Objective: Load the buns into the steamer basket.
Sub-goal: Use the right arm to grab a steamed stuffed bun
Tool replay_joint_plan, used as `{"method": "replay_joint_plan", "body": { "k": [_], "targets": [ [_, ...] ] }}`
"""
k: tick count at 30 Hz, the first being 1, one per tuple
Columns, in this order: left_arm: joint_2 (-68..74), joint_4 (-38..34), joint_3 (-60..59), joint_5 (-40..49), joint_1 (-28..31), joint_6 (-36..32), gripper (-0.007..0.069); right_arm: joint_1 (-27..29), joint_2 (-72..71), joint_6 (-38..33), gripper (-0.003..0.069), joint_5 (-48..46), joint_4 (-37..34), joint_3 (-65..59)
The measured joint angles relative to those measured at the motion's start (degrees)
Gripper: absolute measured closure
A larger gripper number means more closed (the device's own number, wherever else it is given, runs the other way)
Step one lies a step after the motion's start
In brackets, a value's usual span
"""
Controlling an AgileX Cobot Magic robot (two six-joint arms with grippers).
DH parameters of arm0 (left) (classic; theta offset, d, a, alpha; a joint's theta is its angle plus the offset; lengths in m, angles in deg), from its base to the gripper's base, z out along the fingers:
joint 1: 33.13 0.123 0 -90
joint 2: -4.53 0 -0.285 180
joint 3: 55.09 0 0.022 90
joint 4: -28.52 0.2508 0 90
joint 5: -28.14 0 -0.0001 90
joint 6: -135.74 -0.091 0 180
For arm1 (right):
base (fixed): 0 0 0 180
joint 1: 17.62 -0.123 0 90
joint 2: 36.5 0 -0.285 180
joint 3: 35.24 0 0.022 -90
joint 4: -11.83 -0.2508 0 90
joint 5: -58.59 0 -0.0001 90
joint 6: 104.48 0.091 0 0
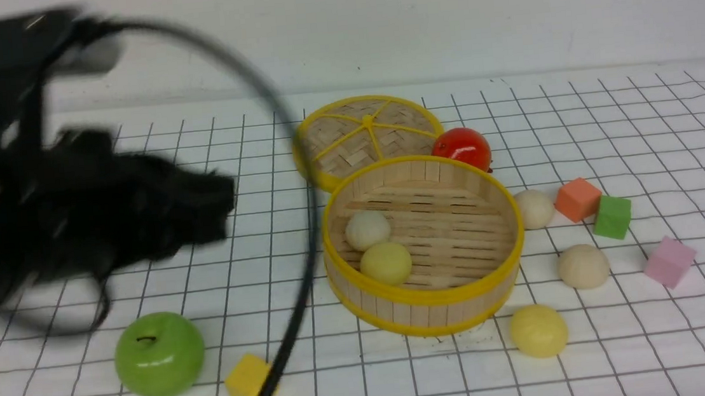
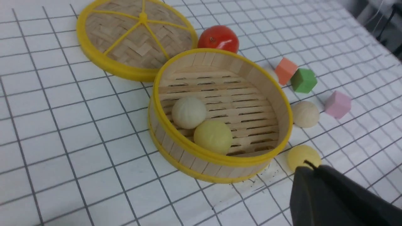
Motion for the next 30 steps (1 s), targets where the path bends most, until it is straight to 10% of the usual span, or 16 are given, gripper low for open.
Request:
{"method": "replay_joint_plan", "body": {
  "k": [8,20,30],
  "targets": [
    [-24.2,-1.9,-23.3,-11.0,0.0,0.0,0.0638,0.0,0.0,0.2,0.0418,0.4,-0.5,0.0],
    [-43.9,-2.2,-41.8,-13.0,0.0,0.0,0.0638,0.0,0.0,11.8,0.0421,14.5,-33.6,-0.1],
    [-43.9,-2.2,-44.9,-8.1,0.0,0.0,0.0638,-1.7,37.0,-9.4,0.0643,-24.0,-27.1,31.4]
  ]
}}
